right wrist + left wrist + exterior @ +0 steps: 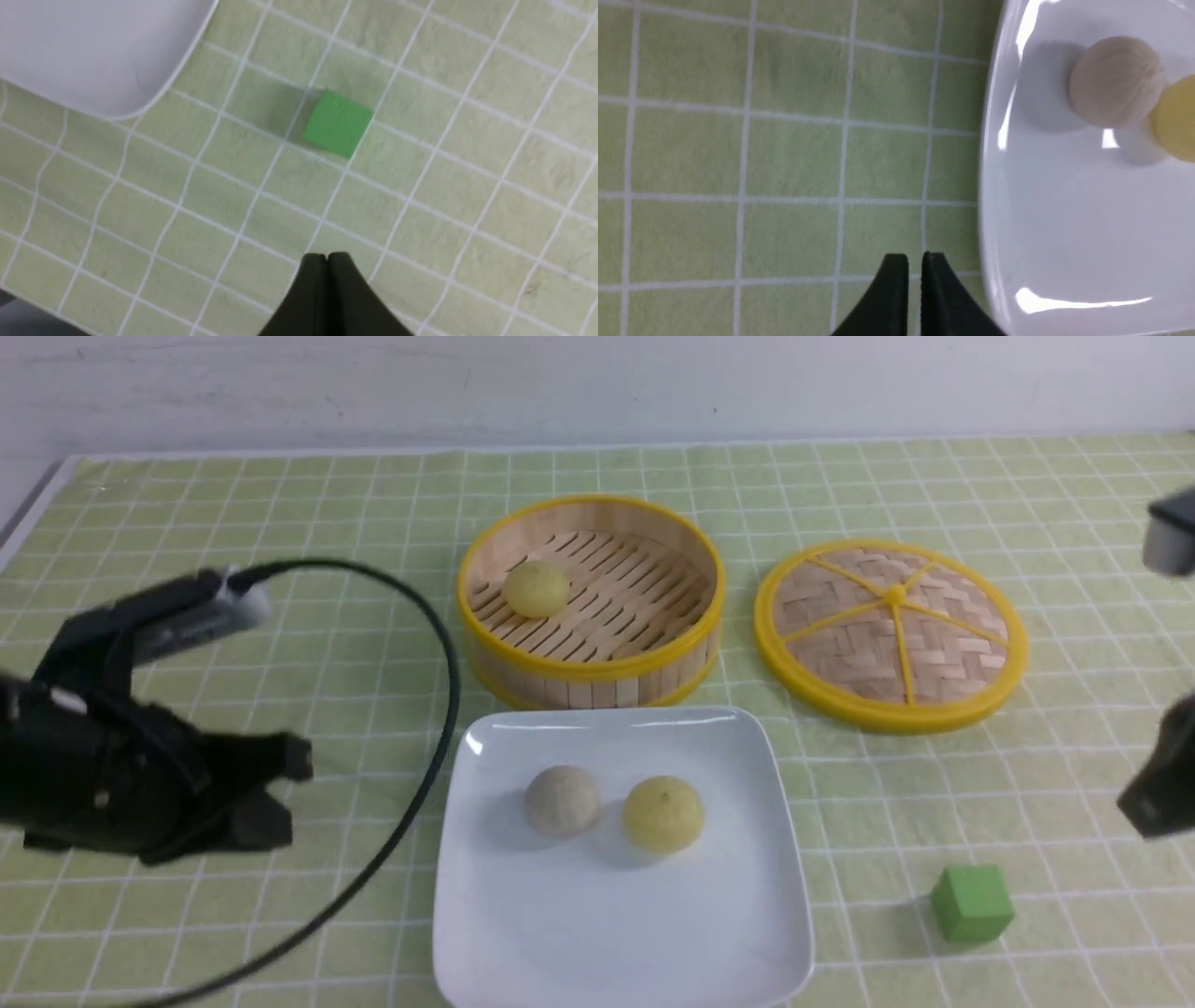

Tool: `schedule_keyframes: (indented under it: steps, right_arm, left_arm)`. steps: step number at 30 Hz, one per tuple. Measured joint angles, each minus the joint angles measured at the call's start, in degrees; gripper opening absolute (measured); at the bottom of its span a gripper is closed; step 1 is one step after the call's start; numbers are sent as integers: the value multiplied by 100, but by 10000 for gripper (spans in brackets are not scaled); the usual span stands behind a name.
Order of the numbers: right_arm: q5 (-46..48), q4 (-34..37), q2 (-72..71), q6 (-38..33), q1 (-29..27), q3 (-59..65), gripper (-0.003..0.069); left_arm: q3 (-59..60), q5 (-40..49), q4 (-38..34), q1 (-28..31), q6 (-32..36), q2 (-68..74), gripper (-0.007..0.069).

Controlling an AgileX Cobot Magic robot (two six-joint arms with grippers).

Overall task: Put the steamed buns into the plate on the green tablecloth.
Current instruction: 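Reach into the bamboo steamer and grasp a bun with the left gripper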

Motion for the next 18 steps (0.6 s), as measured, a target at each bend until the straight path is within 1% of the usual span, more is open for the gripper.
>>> schedule_keyframes:
  steps: [1, 3, 6, 9, 11, 14, 15, 18]
  right_arm:
    - [-270, 0, -259, 0, 0, 478, -15]
    - [-434, -5, -363, 0, -1, 720, -15]
    - [-1048, -12, -594, 7, -1, 1370, -11]
    - [-1161, 49, -639, 15, -1, 1512, -11]
    - [-1195, 143, -645, 15, -1, 1518, -9]
    - [-1228, 193, -645, 15, -1, 1518, -8]
    - [-1228, 193, -645, 15, -1, 1518, -8]
    - [-1242, 214, -645, 15, -1, 1518, -6]
  left_arm:
    - [-562, 289, 0, 0, 12, 351, 6]
    - [-1051, 421, 0, 0, 14, 602, 2]
    - [-2264, 722, 6, 0, 19, 1396, 2]
    - [-3071, 971, 29, -120, 19, 1948, 2]
    - [-3622, 1120, 97, -332, 14, 2400, 4]
    - [-4362, 1240, 335, -739, -34, 2936, 35]
    - [-4416, 1252, 386, -768, -59, 3022, 38]
    - [-5462, 1333, 962, -1221, -484, 3774, 113]
